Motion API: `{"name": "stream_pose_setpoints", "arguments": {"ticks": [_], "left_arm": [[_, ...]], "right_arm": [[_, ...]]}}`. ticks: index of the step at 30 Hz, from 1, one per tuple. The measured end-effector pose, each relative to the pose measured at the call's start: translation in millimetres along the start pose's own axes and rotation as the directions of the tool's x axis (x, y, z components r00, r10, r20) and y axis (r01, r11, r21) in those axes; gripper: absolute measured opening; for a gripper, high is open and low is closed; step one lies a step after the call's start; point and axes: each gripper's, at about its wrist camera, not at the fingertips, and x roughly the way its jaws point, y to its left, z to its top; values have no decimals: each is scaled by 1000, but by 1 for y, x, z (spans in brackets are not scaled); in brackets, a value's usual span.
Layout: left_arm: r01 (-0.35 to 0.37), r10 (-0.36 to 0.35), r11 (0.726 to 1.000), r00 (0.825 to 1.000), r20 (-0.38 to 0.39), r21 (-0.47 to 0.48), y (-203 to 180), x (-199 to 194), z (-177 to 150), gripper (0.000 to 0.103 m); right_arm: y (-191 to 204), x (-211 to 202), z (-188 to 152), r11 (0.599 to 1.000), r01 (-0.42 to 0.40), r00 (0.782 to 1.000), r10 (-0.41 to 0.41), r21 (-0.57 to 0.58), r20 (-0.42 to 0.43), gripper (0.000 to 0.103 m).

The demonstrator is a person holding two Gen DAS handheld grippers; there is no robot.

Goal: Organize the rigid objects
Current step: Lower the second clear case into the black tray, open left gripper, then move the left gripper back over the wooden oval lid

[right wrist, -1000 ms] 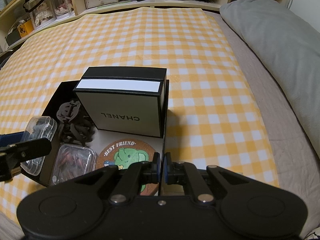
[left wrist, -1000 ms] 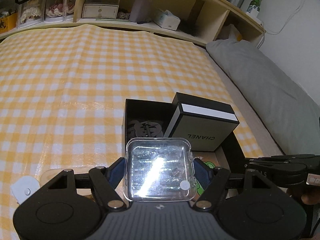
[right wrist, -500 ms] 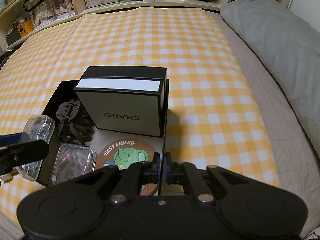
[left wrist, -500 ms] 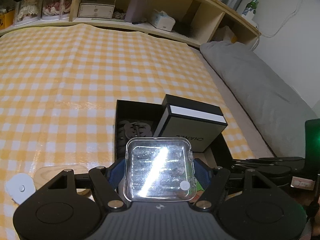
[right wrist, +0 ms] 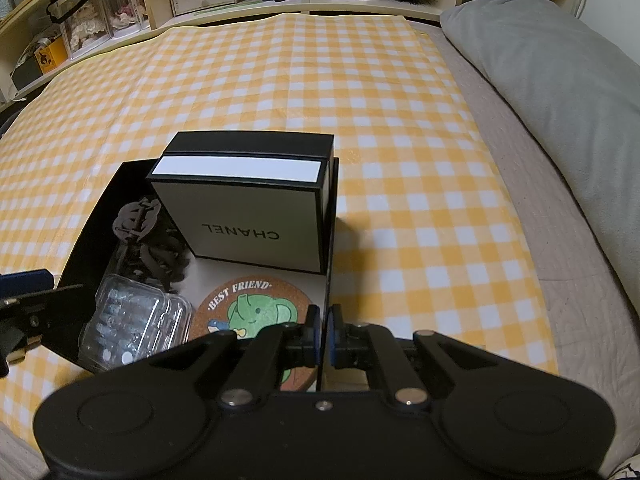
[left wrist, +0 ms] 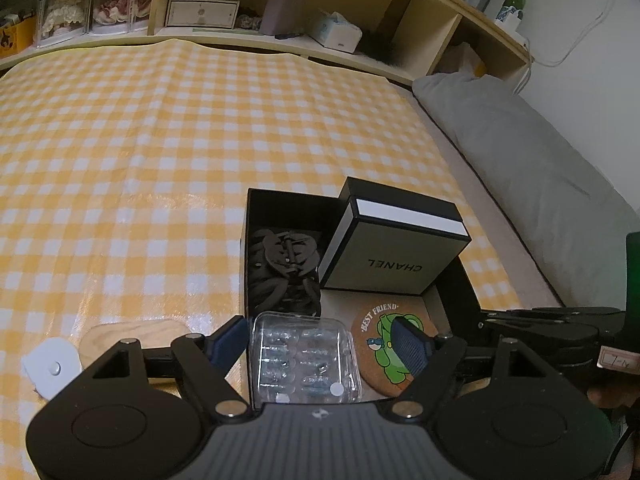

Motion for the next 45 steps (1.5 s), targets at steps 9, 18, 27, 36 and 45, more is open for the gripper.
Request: {"name": "stream_pose_setpoints", "arguments": {"ticks": [9,18,27,36,45], "left_arm": [[-13,13,1000,1000,-16,2,0,2,-1,79],[-28,28,999,1000,-7,42,-5,-7,-3,95],[-65,63,991,998,22,118,-1,-27,-5,103],[-117,115,974,993,22,195,28,-55,-5,103],[-239,233,946,971,51,221,92,-68,5,103]], "right_arm": [[0,0,0,1000,0,1000,0,0,0,5],[0,0,0,1000,-1,1000,1,3,0,5],[-9,-10,4,998,-36,999,34,53,34,4],[-20,-17,5,989,-88,995,81,122,64,2],[-16,-10,3,989,-64,995,53,132,82,3]]}}
